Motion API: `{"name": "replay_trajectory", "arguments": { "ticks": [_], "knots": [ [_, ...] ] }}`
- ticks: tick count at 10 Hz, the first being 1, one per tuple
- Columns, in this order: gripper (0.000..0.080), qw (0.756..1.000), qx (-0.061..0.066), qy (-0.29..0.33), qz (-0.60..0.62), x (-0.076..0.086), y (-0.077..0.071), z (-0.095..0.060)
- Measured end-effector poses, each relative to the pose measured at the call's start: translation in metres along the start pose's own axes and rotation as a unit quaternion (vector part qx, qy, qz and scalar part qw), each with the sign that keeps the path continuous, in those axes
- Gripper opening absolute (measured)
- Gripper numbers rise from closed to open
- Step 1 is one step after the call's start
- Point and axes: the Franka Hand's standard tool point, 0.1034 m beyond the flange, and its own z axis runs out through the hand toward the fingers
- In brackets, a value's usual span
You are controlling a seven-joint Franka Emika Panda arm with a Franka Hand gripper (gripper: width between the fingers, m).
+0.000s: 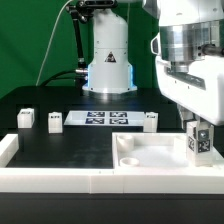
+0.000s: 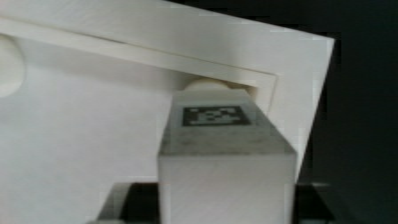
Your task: Assemble one leg
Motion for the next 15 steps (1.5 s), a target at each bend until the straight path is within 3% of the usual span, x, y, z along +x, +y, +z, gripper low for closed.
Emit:
{"name": "replay_trajectory", "arguments": {
  "ticks": [2, 3, 4, 5, 8, 11, 14, 15],
  "knots": [
    [0.0297, 1.0, -0.001, -0.001, -0.003, -0.001, 0.0, 0.001],
    [0.0497, 1.0, -0.001, -0.001, -0.023, -0.001, 0.001, 0.001],
    [0.0497, 0.999, -0.001, -0.002, -0.037, -0.004, 0.001, 0.001],
    [0.062, 0.996, -0.004, -0.002, -0.094, -0.006, 0.002, 0.001],
    [0.0648, 0.962, -0.006, -0.004, -0.273, -0.006, 0.001, 0.001],
    [0.0649, 0.894, -0.007, -0.005, -0.449, -0.007, 0.002, 0.003],
    [0.0649, 0.83, -0.01, -0.003, -0.558, -0.018, 0.004, 0.005],
    [0.0649, 0.781, -0.015, 0.004, -0.624, -0.018, 0.004, 0.004]
  ]
}}
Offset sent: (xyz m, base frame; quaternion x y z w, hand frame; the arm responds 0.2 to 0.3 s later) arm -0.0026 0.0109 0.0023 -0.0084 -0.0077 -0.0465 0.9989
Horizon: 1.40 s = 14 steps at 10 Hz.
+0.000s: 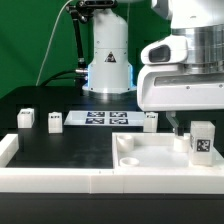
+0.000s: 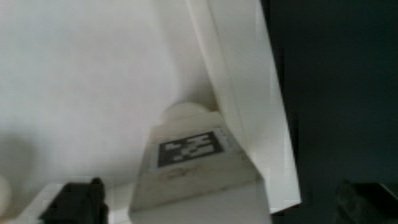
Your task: Assemble one leg
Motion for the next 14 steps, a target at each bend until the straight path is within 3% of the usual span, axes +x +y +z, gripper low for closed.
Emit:
{"name": "replay_trajectory", "arguments": {
  "ticks": [3, 5, 10, 11, 14],
  "knots": [
    [0.0621, 0.998, -0.004, 0.001, -0.067, 0.001, 0.002, 0.0],
    [0.0319, 0.998, -0.005, 0.001, -0.067, 0.001, 0.002, 0.0],
    [0.0294, 1.0, -0.003, 0.003, -0.016, 0.003, 0.009, 0.0],
    [0.0294, 0.997, 0.007, 0.008, 0.075, 0.003, 0.01, 0.001],
    [0.0294, 0.964, 0.022, 0.013, 0.264, 0.003, 0.011, 0.001]
  ]
}}
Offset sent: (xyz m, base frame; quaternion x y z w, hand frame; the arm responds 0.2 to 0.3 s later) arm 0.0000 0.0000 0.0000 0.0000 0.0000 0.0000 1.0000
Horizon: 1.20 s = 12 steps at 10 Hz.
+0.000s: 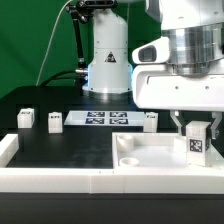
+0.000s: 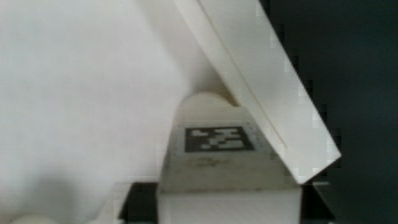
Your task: Assemble one leg
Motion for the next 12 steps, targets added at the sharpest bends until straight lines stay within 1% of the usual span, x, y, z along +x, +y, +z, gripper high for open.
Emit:
{"name": "replay_trajectory", "arguments": {
  "ticks": [2, 3, 5, 6, 7, 8, 9, 10, 11, 12],
  "knots": [
    [0.0294, 0.992, 0.003, 0.001, 0.126, 0.0, -0.0003, 0.0004],
    [0.0294, 0.982, 0.005, 0.003, 0.19, -0.0009, -0.0009, 0.0007],
    [0.0294, 0.962, 0.008, 0.007, 0.274, -0.0023, -0.0013, 0.0011],
    [0.0294, 0.94, 0.013, 0.006, 0.34, -0.004, -0.0024, 0.0016],
    [0.0294, 0.925, 0.017, 0.004, 0.379, -0.0044, -0.0033, 0.0017],
    [0.0294, 0.92, 0.019, 0.001, 0.393, -0.004, -0.0031, 0.0017],
    [0.0294, 0.898, 0.023, -0.007, 0.439, -0.0052, -0.0043, 0.002],
    [0.0374, 0.883, 0.024, -0.011, 0.469, -0.0075, -0.0062, 0.0023],
    [0.051, 0.888, 0.024, -0.011, 0.459, -0.008, -0.0066, 0.0025],
    [0.051, 0.895, 0.022, -0.012, 0.445, -0.0083, -0.0065, 0.0024]
  ]
}}
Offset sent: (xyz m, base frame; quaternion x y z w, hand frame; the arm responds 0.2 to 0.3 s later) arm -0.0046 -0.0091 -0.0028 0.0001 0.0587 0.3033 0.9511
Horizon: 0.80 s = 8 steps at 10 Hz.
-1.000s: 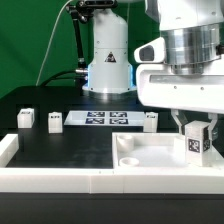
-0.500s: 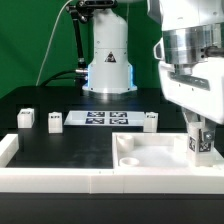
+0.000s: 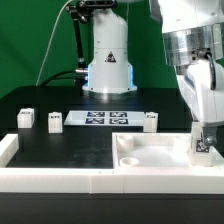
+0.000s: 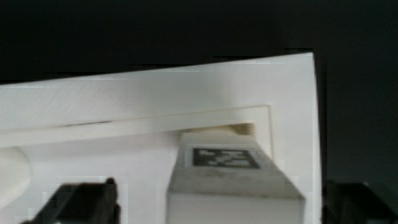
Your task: Assemble one leg
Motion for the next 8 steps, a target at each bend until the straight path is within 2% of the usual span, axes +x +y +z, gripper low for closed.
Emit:
{"name": "replay_trajectory", "arguments": {
  "ticks": [1, 2, 4, 6, 7, 8],
  "knots": [
    [0.0619, 0.999, -0.008, -0.002, -0.045, -0.0006, 0.0005, -0.0009],
    [0.0641, 0.998, -0.008, -0.003, -0.057, -0.0013, -0.0006, -0.0013],
    [0.0648, 0.981, -0.021, -0.007, -0.194, -0.0034, 0.0012, -0.0021],
    [0.0649, 0.952, -0.036, -0.007, -0.305, -0.006, -0.0012, -0.0031],
    [0.0649, 0.926, -0.044, -0.005, -0.375, -0.0063, -0.0031, -0.0031],
    [0.0649, 0.899, -0.047, 0.0, -0.436, -0.0057, -0.0051, -0.0035]
  ]
}}
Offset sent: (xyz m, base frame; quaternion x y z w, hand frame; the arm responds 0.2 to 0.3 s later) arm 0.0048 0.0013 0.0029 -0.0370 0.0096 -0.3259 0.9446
